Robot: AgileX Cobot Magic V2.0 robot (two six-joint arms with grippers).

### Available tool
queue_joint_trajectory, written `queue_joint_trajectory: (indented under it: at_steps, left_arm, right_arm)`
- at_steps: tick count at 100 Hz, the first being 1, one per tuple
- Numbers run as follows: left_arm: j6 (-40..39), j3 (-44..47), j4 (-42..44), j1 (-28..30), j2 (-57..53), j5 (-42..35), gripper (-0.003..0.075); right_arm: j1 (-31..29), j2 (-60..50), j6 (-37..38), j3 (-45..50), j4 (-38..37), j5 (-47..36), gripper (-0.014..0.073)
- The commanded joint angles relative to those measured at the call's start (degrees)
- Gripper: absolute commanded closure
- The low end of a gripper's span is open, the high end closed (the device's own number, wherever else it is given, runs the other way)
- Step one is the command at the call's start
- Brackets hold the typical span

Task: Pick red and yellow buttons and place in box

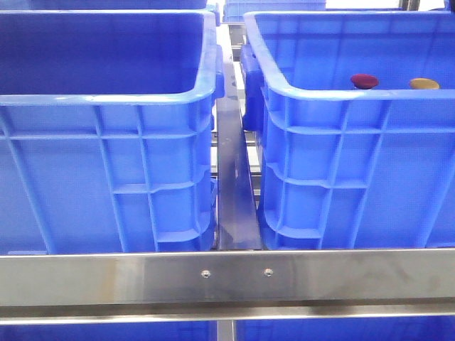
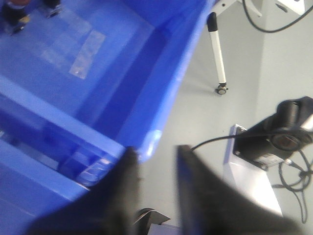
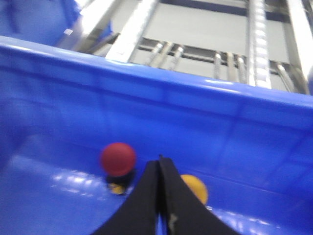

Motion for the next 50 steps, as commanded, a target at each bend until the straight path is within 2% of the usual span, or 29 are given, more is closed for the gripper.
queue_joint_trajectory:
  at_steps: [1,33,50]
  left_arm:
    - [-0.5,0.2,-2.9,-0.5,-4.5,-2.0,0.074]
    - [-1.0,14.4,3.1,-0.4,-18.8,-18.0,0.074]
    - [-5.4,22.8,10.2,-0.4,-28.4,-28.4,0.074]
  right_arm:
    - [-0.5,-4.9,0.1,0.7,5.7,4.3,0.0663]
    - [-0.5,-15.7,0.2,8.1,5.7,7.8,0.0663]
    - [-0.5,-20.3,1.2,11.6,5.7,11.8,0.0663]
